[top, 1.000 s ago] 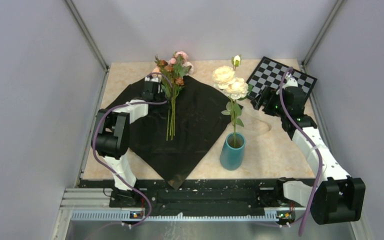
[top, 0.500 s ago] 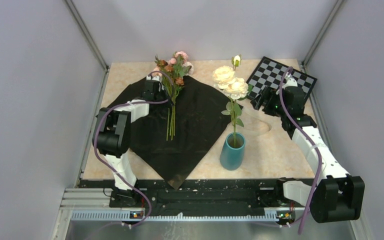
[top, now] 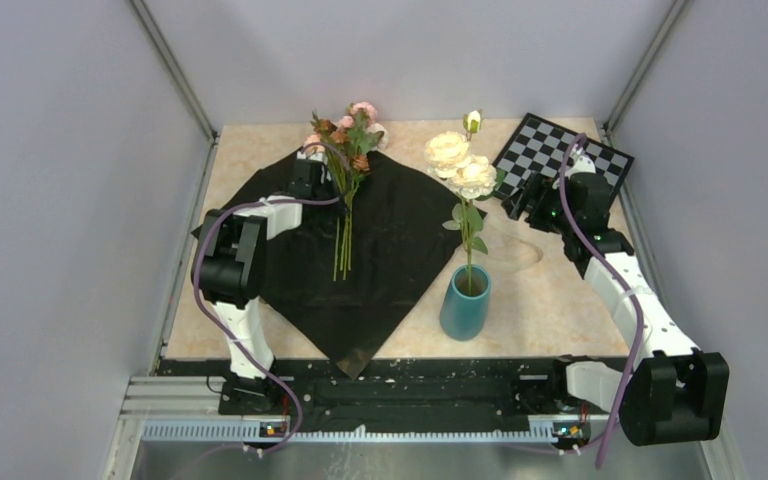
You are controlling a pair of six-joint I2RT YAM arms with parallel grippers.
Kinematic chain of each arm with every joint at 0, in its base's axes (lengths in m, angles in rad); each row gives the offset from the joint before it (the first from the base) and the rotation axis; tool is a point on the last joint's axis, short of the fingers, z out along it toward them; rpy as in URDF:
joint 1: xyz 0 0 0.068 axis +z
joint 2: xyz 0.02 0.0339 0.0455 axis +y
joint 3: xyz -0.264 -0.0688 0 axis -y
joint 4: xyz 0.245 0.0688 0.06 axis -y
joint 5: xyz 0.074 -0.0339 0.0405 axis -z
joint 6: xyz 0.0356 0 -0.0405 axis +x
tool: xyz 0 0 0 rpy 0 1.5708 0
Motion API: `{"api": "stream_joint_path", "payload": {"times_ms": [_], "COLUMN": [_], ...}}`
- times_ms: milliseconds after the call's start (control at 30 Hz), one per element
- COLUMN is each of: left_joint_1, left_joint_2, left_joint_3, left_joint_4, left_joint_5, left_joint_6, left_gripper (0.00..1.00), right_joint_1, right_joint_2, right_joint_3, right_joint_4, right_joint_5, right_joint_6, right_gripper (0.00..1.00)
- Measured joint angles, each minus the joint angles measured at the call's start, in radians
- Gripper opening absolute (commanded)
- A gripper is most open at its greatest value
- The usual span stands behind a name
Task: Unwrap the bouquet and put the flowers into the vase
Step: Pick up the fake flower from the wrapping paper.
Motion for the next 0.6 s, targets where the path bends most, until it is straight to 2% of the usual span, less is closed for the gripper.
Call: {"api": "stream_joint_path", "payload": {"times_ms": [233,400,600], "left_joint_1": [-0.005,-0.008,-0.008], "left_joint_2": [0.002,0.002,-0.010], "left_joint_3": [0.007,0.013,0.013], "left_joint_4": [-0.005,-0.011,-0.014], "left_joint_5": [0.000,0.000,0.000], "left_joint_6": [0.008,0.005,-0.012], "left_gripper": [0.14,0.01,0.00], "right_joint_1": [0.000,-0.001,-0.006], "right_joint_2": [0.001,0.001,0.001], "right_joint_3": [-0.012,-0.012,-0.012], "right_joint_4": [0.001,0.001,0.001], "right_joint_5": [0.000,-0.001,-0.002], "right_joint_6": [0.000,0.000,0.000], "right_gripper": [0.75,0.75,0.75]}}
